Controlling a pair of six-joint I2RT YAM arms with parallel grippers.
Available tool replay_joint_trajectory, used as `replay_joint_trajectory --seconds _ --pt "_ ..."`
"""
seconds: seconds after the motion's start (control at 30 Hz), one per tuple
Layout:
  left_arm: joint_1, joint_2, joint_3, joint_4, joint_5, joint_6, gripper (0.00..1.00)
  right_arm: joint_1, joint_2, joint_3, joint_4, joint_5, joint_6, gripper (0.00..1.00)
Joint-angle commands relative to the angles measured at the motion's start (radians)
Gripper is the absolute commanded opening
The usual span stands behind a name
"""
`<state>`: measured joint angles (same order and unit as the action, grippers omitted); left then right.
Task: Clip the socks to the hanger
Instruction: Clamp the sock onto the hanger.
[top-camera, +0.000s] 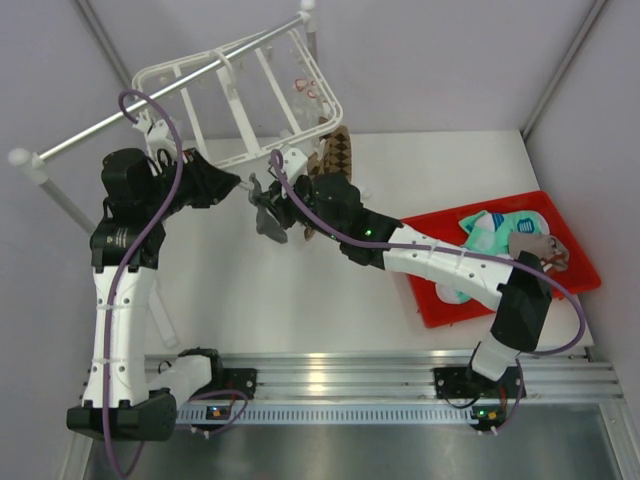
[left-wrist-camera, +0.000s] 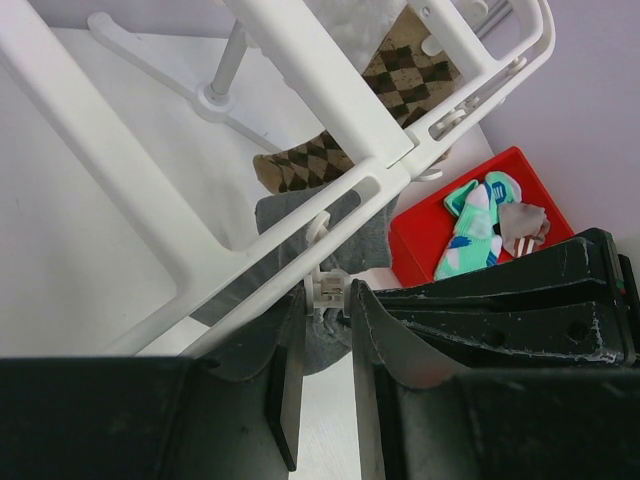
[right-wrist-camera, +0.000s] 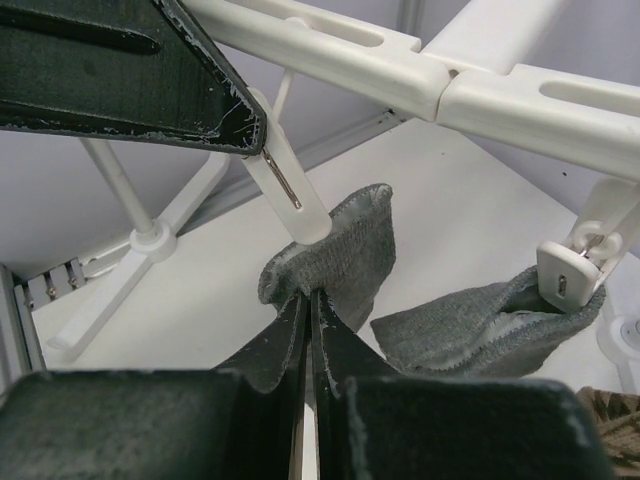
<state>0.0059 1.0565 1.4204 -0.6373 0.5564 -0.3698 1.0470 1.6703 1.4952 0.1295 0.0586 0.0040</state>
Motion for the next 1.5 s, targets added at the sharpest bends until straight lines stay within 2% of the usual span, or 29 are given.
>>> replay_joint_trajectory --seconds 0.0,0.57,0.9,1.23,1.4,1.47 --pt "-0.003 0.002 -0.012 -0.002 0.045 -0.015 0.0 0.021 -0.012 0.056 0.058 -0.016 0.013 0.0" --pt "-0.003 0.005 -0.005 -0.032 0.016 0.002 0.0 0.022 -0.049 0.014 0.104 -0.031 0.007 0.0" --pt "-0.003 -0.001 -0.031 -0.007 0.068 -0.047 0.0 0.021 -0.04 0.022 0.133 -0.054 0.008 0.0" --pt "-0.003 0.002 -0.026 -0.035 0.023 -0.023 0.0 0.019 -0.053 0.036 0.127 -0.054 0.004 0.0" --pt "-0.003 -0.007 -0.021 -0.035 0.016 -0.008 0.32 -0.004 -0.064 0.028 0.121 -0.054 -0.025 0.0" --pt "-0.003 -0.009 -0.011 -0.035 0.017 0.0 0.36 -0.011 -0.07 0.025 0.121 -0.054 -0.025 0.0"
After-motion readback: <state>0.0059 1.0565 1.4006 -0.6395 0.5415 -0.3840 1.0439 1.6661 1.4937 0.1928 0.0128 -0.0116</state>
